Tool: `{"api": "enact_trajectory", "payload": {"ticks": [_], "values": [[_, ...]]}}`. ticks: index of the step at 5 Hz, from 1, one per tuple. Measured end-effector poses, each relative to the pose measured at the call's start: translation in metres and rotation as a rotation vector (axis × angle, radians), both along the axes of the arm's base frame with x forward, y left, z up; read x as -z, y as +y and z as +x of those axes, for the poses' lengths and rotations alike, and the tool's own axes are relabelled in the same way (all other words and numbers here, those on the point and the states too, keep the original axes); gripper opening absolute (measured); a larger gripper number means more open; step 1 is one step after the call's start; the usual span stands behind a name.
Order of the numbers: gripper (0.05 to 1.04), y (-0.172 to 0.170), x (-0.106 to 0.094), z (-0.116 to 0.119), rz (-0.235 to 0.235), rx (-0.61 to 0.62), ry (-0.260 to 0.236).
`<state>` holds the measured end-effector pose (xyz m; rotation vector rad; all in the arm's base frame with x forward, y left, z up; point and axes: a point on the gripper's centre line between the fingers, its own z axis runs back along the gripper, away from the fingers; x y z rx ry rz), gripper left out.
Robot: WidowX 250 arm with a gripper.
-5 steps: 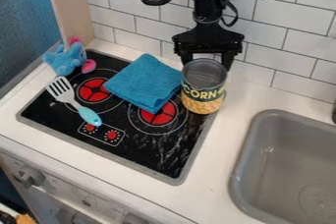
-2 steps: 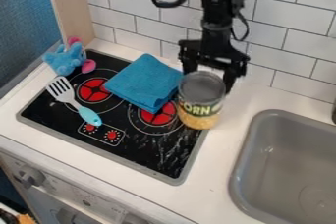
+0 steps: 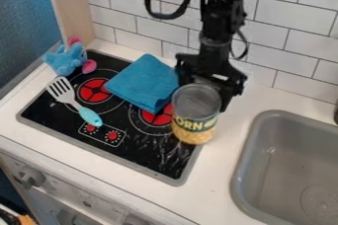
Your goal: Move the can to the lower right side of the stove
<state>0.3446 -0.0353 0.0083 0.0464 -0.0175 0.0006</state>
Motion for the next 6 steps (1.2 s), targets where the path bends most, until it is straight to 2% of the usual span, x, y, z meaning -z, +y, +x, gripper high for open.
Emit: {"api": "enact_trajectory", "payload": {"ticks": [2,3,4,5,6], "values": [[0.999,0.005,0.002,-0.029,0.052,0.021,0.016],[0.999,0.002,0.004,-0.049,0.022,0.039,0.048],[0.999,0.001,0.005,-0.067,0.034,0.050,0.069],[0.999,-0.002,0.006,-0.080,0.005,0.062,0.087],[0.999,-0.001,0.006,-0.085,0.003,0.064,0.089]]}}
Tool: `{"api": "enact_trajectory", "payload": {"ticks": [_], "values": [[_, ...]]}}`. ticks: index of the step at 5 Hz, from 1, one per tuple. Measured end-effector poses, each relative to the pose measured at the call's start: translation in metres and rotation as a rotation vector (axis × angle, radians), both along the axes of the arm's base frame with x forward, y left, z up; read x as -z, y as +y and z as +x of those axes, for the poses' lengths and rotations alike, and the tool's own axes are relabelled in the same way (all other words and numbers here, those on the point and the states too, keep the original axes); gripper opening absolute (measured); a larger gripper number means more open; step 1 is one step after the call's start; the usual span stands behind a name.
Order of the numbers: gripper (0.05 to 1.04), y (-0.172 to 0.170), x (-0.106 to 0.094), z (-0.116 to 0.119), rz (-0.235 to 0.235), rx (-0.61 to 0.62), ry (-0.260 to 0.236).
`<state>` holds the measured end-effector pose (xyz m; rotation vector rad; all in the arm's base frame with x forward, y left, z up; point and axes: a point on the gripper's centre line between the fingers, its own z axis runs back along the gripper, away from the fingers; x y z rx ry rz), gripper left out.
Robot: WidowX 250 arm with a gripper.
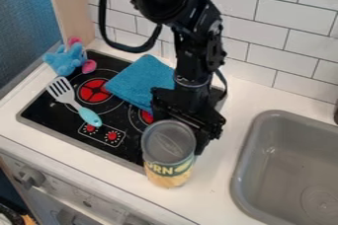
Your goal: Move the can to the lower right side of the stove
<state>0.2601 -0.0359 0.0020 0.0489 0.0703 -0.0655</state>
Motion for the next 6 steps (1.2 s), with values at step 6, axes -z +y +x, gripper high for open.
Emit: {"api": "enact_trajectory", "payload": {"ticks": [6], "values": [[0.999,0.023,-0.075,0.015,-0.054,-0.161,-0.240]]}}
